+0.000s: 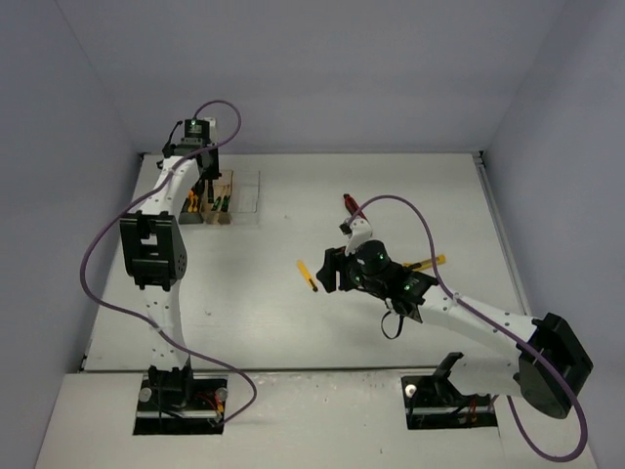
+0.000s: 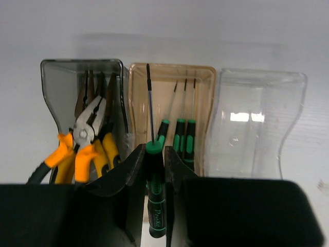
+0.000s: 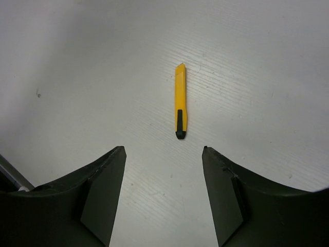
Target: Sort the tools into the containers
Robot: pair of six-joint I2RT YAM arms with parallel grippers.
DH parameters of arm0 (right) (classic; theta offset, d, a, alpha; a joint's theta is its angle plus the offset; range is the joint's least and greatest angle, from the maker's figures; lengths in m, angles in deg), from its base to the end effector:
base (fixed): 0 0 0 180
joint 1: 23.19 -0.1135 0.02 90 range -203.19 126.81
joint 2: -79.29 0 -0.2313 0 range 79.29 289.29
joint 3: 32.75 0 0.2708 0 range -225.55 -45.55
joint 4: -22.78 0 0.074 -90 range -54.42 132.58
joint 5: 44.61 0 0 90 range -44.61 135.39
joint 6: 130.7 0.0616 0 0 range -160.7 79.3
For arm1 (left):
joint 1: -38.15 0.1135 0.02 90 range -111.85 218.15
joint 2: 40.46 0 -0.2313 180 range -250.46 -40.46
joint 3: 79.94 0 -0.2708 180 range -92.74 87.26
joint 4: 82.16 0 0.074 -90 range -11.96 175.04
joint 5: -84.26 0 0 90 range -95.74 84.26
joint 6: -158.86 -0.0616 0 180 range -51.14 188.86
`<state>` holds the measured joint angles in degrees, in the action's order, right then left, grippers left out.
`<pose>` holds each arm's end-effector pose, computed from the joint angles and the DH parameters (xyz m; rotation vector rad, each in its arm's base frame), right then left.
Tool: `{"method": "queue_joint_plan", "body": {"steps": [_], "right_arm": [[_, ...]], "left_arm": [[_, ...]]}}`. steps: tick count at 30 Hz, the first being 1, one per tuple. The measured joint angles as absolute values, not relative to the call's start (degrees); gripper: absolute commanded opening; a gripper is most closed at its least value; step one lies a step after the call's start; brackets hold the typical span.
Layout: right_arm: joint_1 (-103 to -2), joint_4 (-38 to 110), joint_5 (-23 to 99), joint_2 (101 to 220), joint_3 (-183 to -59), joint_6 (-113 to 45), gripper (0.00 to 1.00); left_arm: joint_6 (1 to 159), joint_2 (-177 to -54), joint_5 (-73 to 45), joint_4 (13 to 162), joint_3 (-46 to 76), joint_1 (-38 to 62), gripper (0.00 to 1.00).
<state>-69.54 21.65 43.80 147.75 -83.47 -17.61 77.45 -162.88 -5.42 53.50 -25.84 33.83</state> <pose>0.2217 0.2348 0.2074 -0.4133 1.9078 0.8508 0.5154 -0.0386 0.2365 -0.0881 2.2847 -0.1112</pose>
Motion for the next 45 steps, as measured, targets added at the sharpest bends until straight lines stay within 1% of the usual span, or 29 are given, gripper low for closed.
{"method": "queue_joint_plan", "body": {"steps": [2,5,6,9,12,14,16,18,22,23,25,26,30,32,34,38,40,45], "right_arm": [[-68.69,22.30,43.44,147.73,-83.26,-17.86,0.59],[-67.12,23.11,42.92,147.74,-83.04,-18.17,0.59],[-66.55,23.29,42.74,147.76,-83.03,-18.27,0.59],[-65.26,23.48,42.24,147.76,-83.03,-18.48,0.59],[-64.59,23.57,42.08,147.77,-83.03,-18.78,0.59],[-64.46,23.81,42.03,147.78,-83.05,-18.99,0.59],[-64.42,24.22,42.07,147.78,-83.05,-19.25,0.59],[-64.34,24.65,42.17,147.78,-83.06,-19.47,0.59],[-63.85,26.03,43.49,147.84,-83.28,-19.83,0.59],[-63.60,26.24,44.05,147.84,-83.29,-19.83,0.59],[-62.90,26.75,45.34,147.78,-83.29,-19.81,0.59],[-62.57,27.01,45.95,147.73,-83.29,-19.79,0.59],[-61.87,28.13,47.58,145.97,-83.23,-19.75,0.59],[-61.74,28.18,48.05,143.93,-82.94,-19.71,0.59],[-61.73,28.16,48.20,141.79,-82.50,-19.55,0.59],[-61.73,28.17,48.16,138.36,-80.65,-19.11,0.59],[-61.73,28.42,48.13,136.86,-79.45,-18.65,0.59],[-61.73,29.61,47.83,132.47,-76.43,-17.63,0.59]], "left_arm": [[76.88,-165.93,-5.44,53.30,-28.36,34.38,0.07],[76.54,-169.04,-5.45,53.11,-29.79,34.68,0.28],[76.51,-169.74,-5.52,52.89,-29.80,34.68,0.34],[76.41,-171.05,-5.69,52.13,-29.80,34.63,0.38],[76.36,-171.14,-5.72,51.80,-29.80,34.55,0.40],[76.41,-170.86,-5.71,51.87,-29.76,34.55,0.43],[76.61,-170.00,-5.90,51.80,-29.11,34.55,0.51],[77.32,-167.98,-6.45,51.81,-27.45,34.42,0.58],[80.92,-158.64,-7.47,51.18,-21.13,33.01,0.65],[82.24,-155.54,-7.34,51.47,-19.10,32.01,0.68],[85.38,-148.32,-6.18,51.74,-14.11,28.15,0.78],[86.98,-144.67,-5.27,51.85,-11.59,25.54,0.80],[95.61,-133.81,-1.79,53.61,-1.83,10.90,0.81],[100.40,-131.34,-1.20,53.63,3.05,3.73,0.81],[104.81,-131.31,0.24,53.27,6.88,-1.15,0.81],[112.77,-135.03,3.99,51.95,11.44,-4.91,0.80],[115.84,-137.15,5.01,51.76,12.35,-5.51,0.75],[121.45,-141.68,6.75,51.78,12.85,-6.05,0.66]]}}
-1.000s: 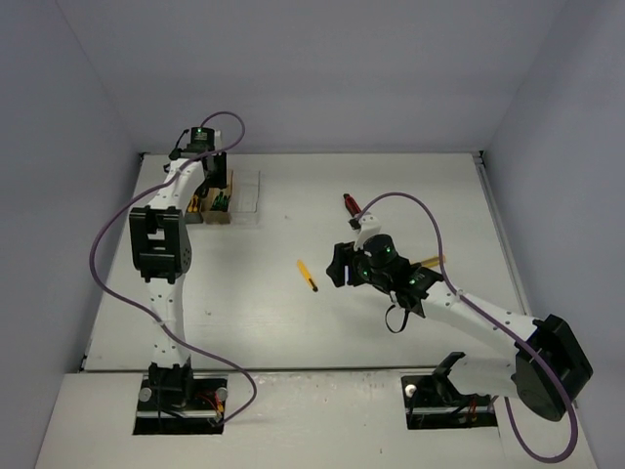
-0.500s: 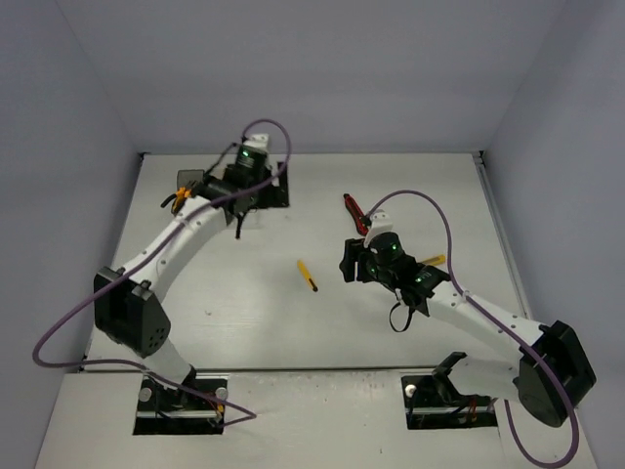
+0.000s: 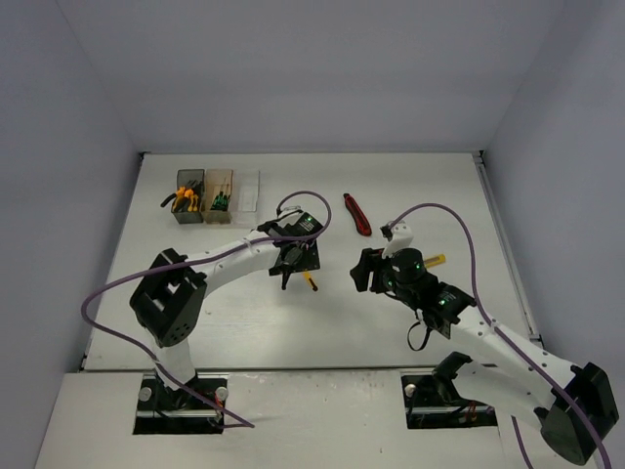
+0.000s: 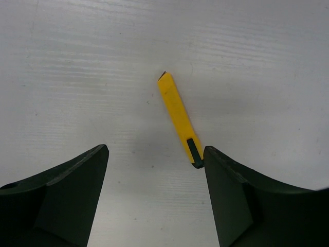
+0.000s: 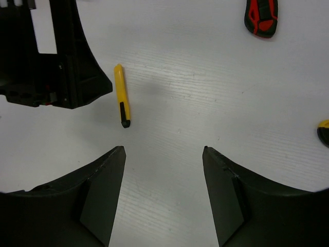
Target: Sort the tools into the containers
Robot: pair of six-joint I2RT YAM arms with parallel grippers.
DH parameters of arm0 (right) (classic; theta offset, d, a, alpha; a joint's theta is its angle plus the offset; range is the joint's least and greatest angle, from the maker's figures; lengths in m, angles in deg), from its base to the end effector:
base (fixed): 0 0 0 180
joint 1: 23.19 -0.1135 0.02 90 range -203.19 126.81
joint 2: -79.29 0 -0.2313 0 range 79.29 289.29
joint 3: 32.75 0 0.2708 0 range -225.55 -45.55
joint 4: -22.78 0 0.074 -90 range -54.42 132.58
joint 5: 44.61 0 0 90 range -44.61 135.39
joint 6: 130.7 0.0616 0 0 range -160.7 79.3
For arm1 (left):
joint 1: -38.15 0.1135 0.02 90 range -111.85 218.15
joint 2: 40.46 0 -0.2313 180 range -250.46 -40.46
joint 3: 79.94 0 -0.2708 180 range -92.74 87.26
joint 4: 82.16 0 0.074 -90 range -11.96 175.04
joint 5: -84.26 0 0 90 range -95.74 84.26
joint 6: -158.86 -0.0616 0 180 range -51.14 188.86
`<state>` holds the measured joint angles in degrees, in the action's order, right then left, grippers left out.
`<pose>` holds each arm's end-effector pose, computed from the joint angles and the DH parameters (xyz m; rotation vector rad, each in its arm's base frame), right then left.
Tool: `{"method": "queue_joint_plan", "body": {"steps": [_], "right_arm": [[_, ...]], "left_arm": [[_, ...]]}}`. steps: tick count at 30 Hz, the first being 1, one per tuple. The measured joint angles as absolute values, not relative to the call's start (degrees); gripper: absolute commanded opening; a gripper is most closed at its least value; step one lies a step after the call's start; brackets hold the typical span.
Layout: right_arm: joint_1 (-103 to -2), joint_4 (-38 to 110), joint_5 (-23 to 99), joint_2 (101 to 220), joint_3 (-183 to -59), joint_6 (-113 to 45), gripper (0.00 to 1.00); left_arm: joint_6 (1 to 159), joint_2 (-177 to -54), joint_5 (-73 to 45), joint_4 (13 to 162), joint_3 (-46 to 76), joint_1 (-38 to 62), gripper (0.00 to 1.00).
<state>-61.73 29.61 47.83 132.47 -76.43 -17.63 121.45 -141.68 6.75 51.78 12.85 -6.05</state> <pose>0.2195 0.1715 0.2159 -0.2275 1.9022 0.6998 0.2922 -0.2656 0.1586 -0.2677 2.6034 -0.3328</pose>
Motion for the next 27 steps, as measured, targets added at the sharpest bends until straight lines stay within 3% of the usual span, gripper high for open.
{"method": "queue_joint_plan", "body": {"steps": [13,17,22,27], "right_arm": [[-61.47,30.99,47.56,126.20,-72.52,-16.27,0.59],[-61.47,31.26,47.54,125.85,-72.21,-16.23,0.59],[-61.47,31.29,47.55,125.56,-72.21,-16.25,0.59],[-61.47,31.31,47.58,125.55,-72.21,-16.25,0.59]], "left_arm": [[127.67,-150.83,7.28,52.23,10.35,-7.17,0.48],[128.32,-150.99,7.24,52.30,10.29,-7.17,0.35],[129.11,-151.26,7.27,52.32,10.30,-7.17,0.09],[128.64,-151.21,7.42,52.32,10.31,-7.04,0.02]]}}
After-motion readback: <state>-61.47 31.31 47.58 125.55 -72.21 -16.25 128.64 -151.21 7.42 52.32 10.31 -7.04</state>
